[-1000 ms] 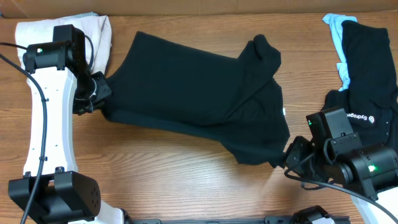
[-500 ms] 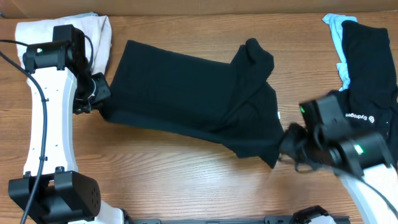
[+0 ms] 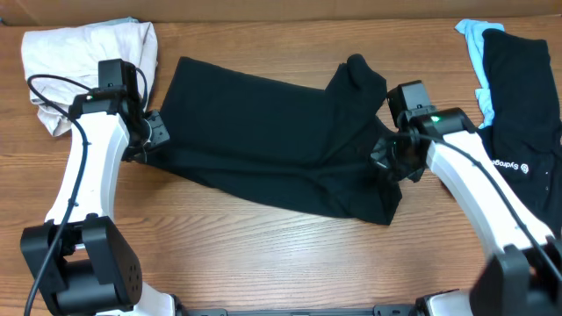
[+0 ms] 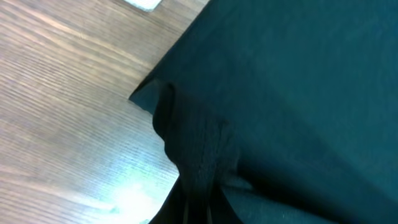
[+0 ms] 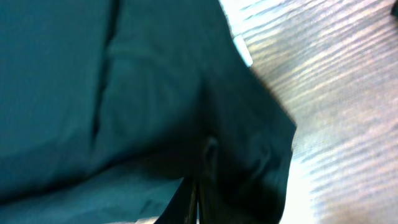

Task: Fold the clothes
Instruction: 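Fold the hem upward with both grippers toward the shirt's collar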

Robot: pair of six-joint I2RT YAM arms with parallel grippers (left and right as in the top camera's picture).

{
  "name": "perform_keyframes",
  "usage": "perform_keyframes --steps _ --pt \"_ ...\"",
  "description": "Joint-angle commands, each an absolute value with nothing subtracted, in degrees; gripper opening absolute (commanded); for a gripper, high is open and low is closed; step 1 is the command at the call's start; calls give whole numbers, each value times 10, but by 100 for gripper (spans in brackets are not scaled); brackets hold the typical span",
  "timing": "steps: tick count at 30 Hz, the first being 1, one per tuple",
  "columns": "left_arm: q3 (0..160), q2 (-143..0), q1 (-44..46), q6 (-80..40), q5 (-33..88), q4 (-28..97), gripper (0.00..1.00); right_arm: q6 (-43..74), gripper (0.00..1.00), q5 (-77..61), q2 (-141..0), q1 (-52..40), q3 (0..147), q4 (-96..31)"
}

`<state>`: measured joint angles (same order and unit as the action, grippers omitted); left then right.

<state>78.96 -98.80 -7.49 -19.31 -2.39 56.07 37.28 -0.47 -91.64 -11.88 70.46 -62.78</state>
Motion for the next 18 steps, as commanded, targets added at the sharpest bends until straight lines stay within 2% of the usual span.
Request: perform_keyframes --steps 1,9,11,12,13,14,15,16,18 --pt "769 -991 -71 -197 -34 517 6 340 4 3 -967 -102 713 -603" --pt "766 -991 -71 -197 -33 433 11 328 4 -3 -1026 -92 713 -532" --pt "766 -991 -71 -197 -31 422 18 327 4 -3 -1026 -92 713 -525" --pt "766 -991 -70 -197 -31 420 25 327 4 -3 -1026 -92 713 -523" --pt "766 -991 -70 -197 -31 419 38 327 4 -3 -1026 -92 713 -523" --pt "766 -991 -70 -197 -31 418 60 325 4 -3 -1026 -92 713 -524" --pt "766 -991 -70 -197 -32 417 88 325 6 -3 -1026 -92 713 -525" --pt "766 -991 -70 -196 -32 416 100 325 10 -3 -1026 -92 713 -526" --pt "766 -991 -71 -185 -32 415 100 310 16 -26 -1025 -92 714 -528"
